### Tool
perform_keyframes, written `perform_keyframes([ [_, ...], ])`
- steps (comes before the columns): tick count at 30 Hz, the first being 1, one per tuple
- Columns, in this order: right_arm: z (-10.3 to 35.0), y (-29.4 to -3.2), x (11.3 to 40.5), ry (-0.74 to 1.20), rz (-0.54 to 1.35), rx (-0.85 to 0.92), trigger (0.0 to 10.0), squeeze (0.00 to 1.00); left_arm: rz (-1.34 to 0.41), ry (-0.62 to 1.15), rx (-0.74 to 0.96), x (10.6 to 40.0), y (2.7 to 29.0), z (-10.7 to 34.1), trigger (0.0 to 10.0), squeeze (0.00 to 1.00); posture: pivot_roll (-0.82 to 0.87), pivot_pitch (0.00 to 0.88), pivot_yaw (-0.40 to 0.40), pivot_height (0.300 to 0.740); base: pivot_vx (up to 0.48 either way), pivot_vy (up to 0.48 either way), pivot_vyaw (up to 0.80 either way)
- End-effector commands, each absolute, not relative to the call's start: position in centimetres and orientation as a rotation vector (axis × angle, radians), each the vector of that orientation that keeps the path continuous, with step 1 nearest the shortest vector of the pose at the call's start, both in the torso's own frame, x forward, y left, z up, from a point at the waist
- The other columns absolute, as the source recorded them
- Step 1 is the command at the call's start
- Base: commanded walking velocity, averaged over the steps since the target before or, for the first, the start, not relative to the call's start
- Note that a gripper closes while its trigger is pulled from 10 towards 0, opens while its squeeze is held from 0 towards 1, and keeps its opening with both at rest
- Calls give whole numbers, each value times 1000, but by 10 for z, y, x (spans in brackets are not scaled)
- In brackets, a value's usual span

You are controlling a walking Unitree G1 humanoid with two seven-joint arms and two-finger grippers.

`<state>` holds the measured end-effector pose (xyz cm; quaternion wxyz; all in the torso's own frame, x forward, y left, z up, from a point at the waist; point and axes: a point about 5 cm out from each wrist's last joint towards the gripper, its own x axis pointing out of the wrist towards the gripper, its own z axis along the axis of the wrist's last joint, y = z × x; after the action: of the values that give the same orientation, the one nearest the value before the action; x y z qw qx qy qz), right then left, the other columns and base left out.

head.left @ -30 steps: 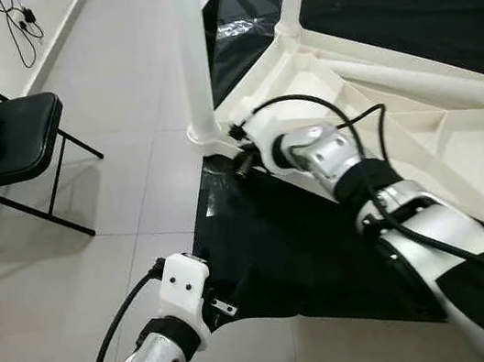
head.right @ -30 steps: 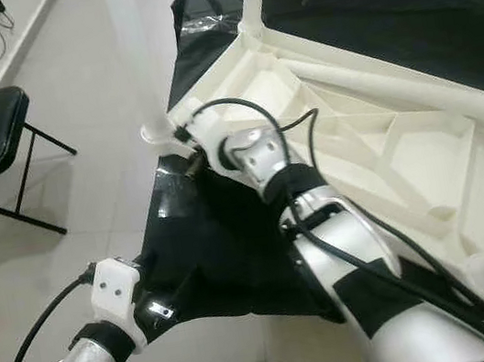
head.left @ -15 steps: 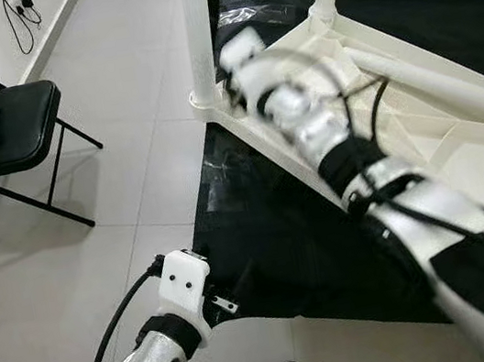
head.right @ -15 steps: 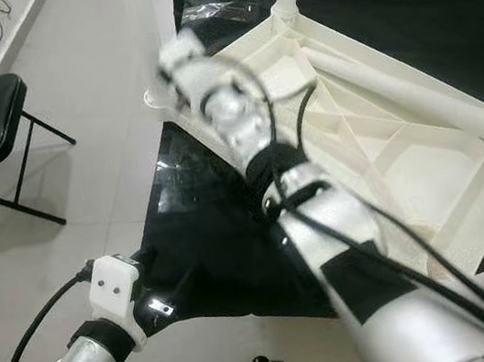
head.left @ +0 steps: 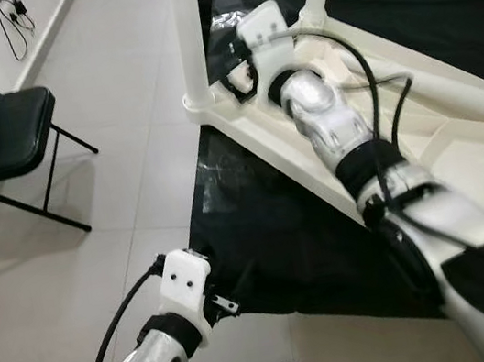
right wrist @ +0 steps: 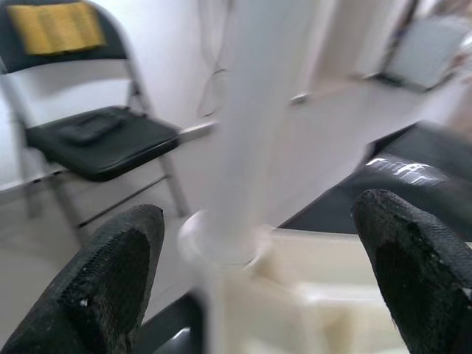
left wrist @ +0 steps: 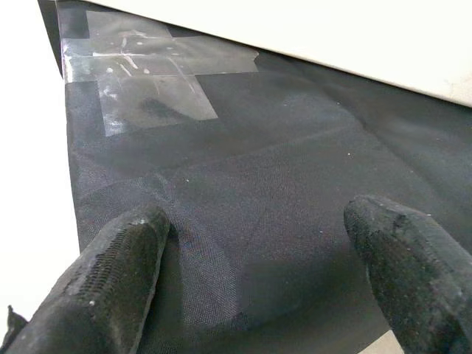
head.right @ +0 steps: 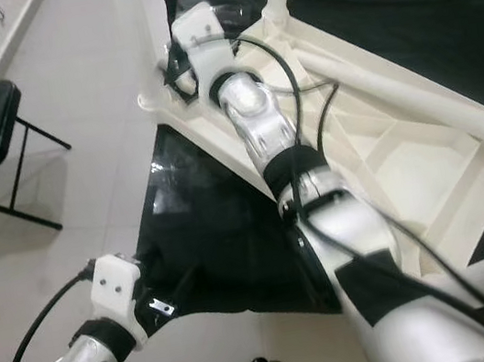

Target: Building children table

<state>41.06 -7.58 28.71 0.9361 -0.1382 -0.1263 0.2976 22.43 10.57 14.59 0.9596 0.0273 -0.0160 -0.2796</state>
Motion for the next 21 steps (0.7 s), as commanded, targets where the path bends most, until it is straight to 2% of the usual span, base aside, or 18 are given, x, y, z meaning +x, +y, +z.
perform_keyframes([
  [1, 283, -86, 399, -270, 765, -309, 10000, 0, -573, 23, 62, 222, 107, 134, 10000, 0, 92, 240, -104, 740, 0, 0, 0],
  [2, 283, -86, 399, -270, 765, -309, 10000, 0, -573, 23, 62, 222, 107, 134, 10000, 0, 92, 240, -104, 740, 0, 0, 0],
  [3, 270, -101, 392, -229, 821, -347, 10000, 0, -573, 23, 64, 222, 107, 134, 10000, 0, 87, 237, -99, 740, 0, 0, 0],
  [6, 259, -115, 385, -179, 853, -382, 10000, 0, -574, 24, 65, 222, 108, 134, 10000, 0, 85, 235, -96, 740, 0, 0, 0],
  [7, 248, -134, 378, -104, 858, -415, 10000, 0, -576, 26, 68, 222, 109, 133, 10000, 0, 83, 233, -92, 740, 0, 0, 0],
  [9, 248, -134, 378, -104, 858, -415, 10000, 0, -576, 26, 68, 222, 109, 133, 10000, 0, 83, 233, -92, 740, 0, 0, 0],
  [10, 238, -155, 372, -17, 847, -459, 10000, 0, -579, 27, 71, 223, 110, 133, 10000, 0, 80, 234, -90, 740, 0, 0, 0],
  [11, 238, -155, 372, -17, 847, -459, 10000, 0, -579, 27, 71, 223, 110, 133, 10000, 0, 80, 234, -90, 740, 0, 0, 0],
  [13, 229, -195, 352, 147, 868, -505, 10000, 0, -580, 29, 76, 223, 112, 133, 10000, 0, 74, 236, -90, 740, 0, 0, 0],
  [15, 227, -223, 334, 256, 845, -523, 10000, 0, -581, 28, 82, 223, 112, 133, 10000, 0, 71, 237, -93, 740, 0, 0, 0],
  [21, 229, -235, 322, 302, 806, -515, 10000, 0, -584, 25, 88, 223, 113, 134, 10000, 0, 52, 238, -91, 740, 0, 0, 0],
])
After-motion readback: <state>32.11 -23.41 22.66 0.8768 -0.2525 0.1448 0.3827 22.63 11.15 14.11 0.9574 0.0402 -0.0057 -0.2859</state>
